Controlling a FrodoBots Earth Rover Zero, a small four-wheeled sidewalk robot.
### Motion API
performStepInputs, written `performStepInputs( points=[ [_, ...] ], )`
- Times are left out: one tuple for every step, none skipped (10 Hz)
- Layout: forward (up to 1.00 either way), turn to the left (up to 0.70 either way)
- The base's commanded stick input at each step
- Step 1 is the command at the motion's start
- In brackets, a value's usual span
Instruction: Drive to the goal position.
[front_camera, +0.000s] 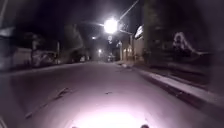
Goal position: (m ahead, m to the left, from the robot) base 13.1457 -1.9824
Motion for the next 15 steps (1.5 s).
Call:
performStepInputs(
  points=[
    [0.7, 0.0],
    [0.7, 0.0],
    [0.7, 0.0],
    [0.7, 0.0],
    [0.7, 0.0],
    [0.7, 0.0],
    [0.7, 0.0],
    [0.7, 0.0],
    [0.7, 0.0],
    [0.7, 0.0],
    [0.7, 0.0],
    [0.7, 0.0],
    [0.7, 0.0],
    [0.7, 0.0],
    [0.7, 0.0]
  ],
)
